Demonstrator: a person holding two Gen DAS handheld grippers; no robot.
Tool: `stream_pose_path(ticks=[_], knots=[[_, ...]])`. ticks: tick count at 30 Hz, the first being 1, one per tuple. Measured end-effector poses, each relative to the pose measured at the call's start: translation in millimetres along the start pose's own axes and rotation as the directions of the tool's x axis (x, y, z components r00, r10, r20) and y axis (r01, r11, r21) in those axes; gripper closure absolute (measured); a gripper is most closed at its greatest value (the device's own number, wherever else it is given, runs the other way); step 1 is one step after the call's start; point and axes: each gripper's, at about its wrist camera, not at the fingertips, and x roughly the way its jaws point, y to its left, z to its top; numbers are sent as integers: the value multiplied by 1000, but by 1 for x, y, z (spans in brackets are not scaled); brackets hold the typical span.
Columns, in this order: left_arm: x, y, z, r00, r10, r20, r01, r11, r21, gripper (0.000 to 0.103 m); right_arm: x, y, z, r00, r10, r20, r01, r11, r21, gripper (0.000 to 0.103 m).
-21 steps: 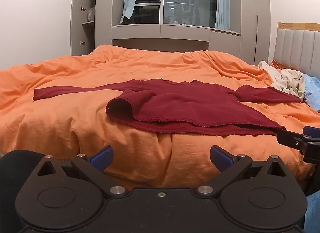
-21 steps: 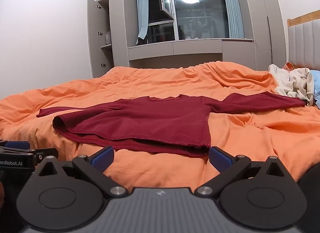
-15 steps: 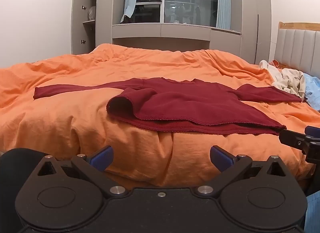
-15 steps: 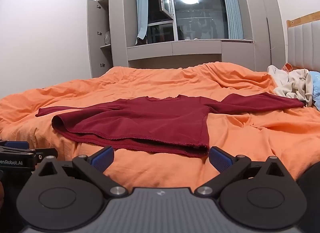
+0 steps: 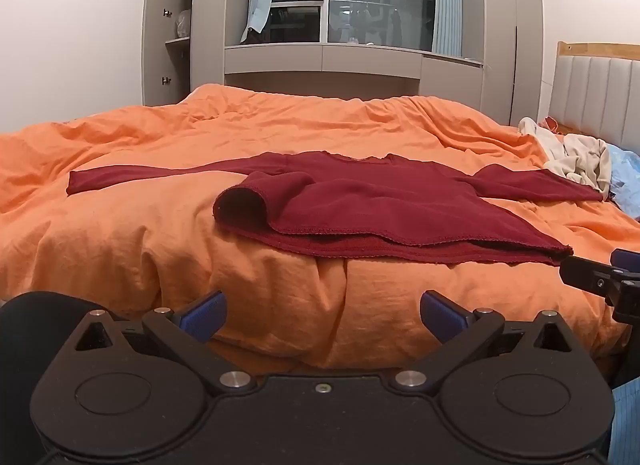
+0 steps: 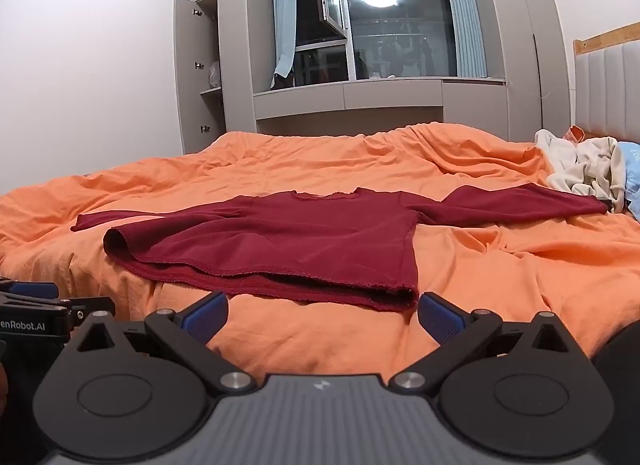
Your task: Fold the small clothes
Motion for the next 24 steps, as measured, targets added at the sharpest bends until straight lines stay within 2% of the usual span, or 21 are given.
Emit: stream_pose_path(ticks=[24], knots=[[1,1,-2,1000,0,-11,0,1000,-2,0,-2,0,-3,1000,3,-11,-3,1000,-2,0]])
